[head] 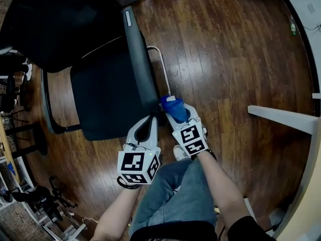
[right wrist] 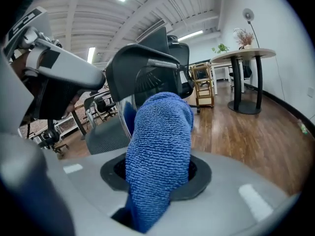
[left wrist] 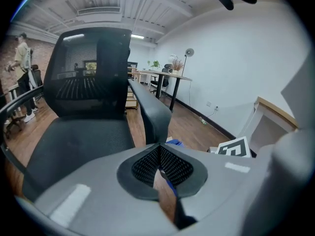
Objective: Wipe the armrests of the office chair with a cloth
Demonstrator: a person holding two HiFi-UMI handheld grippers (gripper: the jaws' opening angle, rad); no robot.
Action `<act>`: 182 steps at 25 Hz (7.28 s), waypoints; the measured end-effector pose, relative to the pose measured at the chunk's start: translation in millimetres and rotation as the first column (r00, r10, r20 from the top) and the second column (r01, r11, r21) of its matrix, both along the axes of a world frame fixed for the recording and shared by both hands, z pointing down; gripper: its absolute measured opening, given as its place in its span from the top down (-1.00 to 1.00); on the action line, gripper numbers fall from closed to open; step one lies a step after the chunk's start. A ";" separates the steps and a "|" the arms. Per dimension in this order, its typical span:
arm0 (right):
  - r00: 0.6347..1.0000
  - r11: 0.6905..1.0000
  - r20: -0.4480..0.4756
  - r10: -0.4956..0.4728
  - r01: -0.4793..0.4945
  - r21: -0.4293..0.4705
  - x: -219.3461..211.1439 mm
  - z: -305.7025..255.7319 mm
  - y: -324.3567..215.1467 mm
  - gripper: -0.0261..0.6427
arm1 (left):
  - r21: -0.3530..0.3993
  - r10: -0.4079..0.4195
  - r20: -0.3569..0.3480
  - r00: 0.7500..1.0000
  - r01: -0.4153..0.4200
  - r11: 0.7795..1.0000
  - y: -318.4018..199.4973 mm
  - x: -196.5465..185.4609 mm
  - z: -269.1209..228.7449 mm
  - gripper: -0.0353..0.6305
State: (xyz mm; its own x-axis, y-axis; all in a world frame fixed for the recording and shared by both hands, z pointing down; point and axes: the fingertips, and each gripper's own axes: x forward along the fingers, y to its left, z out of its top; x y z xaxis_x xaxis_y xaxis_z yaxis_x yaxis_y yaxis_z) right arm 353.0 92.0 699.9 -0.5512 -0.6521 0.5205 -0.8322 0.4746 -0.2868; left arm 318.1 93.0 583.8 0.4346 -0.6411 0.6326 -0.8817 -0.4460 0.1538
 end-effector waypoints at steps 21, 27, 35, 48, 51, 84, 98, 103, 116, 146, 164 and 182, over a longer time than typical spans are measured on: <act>0.996 0.994 -0.028 -0.084 0.085 0.061 22.9 -88.3 30.3 0.51 | 0.060 -0.111 -0.036 0.993 0.113 0.992 29.6 -1.5 -58.4 0.88; 0.993 0.983 -0.015 -0.118 0.119 0.140 15.3 -162.4 30.3 0.51 | 0.066 -0.163 -0.052 0.985 0.166 0.984 44.0 -5.2 -93.6 0.88; 0.991 0.975 -0.023 -0.135 0.137 0.177 -28.4 -206.1 23.1 0.51 | 0.113 -0.186 -0.075 0.980 0.193 0.975 34.9 -44.2 -130.7 0.88; 0.996 0.988 -0.020 0.087 -0.084 0.126 -90.7 -208.1 -35.1 0.51 | 0.109 -0.002 -0.134 0.991 0.017 0.994 -30.6 -104.3 -133.7 0.88; 0.989 0.981 -0.014 0.150 -0.148 0.122 -101.6 -214.8 -56.9 0.51 | 0.115 0.040 -0.158 0.987 -0.022 0.993 -50.5 -116.2 -140.9 0.88; 0.826 0.842 0.167 0.538 -0.517 -0.154 -93.5 -149.7 -302.3 0.51 | 0.087 -0.039 -0.127 0.991 0.050 0.995 -265.8 -148.6 -116.5 0.88; 0.767 0.793 0.207 0.608 -0.576 -0.196 -94.9 -143.2 -272.5 0.51 | 0.062 0.024 -0.120 0.992 -0.016 0.998 -237.3 -146.5 -106.4 0.88; 0.750 0.775 0.199 0.631 -0.600 -0.196 -99.5 -141.7 -242.6 0.51 | 0.065 0.065 -0.124 0.990 -0.057 0.996 -212.5 -153.4 -108.6 0.88; 0.704 0.724 0.170 0.690 -0.667 -0.177 -99.6 -135.6 -156.3 0.51 | 0.076 0.159 -0.138 0.978 -0.150 0.986 -143.1 -165.4 -105.9 0.88; 0.626 0.634 0.123 0.770 -0.730 -0.254 -96.1 -61.9 -21.9 0.51 | 0.069 0.294 -0.188 0.937 -0.286 0.956 -54.9 -143.1 -55.7 0.88; 0.633 0.650 0.168 0.756 -0.696 -0.304 -104.9 -34.2 -0.8 0.51 | 0.080 0.267 -0.161 0.950 -0.257 0.963 -32.6 -163.0 -34.1 0.88; 0.912 0.900 0.109 0.395 -0.408 0.153 -159.1 -317.6 1.1 0.51 | 0.208 0.130 -0.244 0.961 -0.079 0.975 1.2 -192.8 -200.7 0.88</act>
State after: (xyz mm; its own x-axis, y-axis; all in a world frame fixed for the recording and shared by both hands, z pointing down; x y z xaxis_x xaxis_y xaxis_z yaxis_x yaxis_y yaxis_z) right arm 193.8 93.1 382.3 -0.2562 -0.9005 0.3513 -0.9419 0.1509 -0.3003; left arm 125.4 94.2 383.1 0.6358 -0.6829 0.3597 -0.7715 -0.5772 0.2677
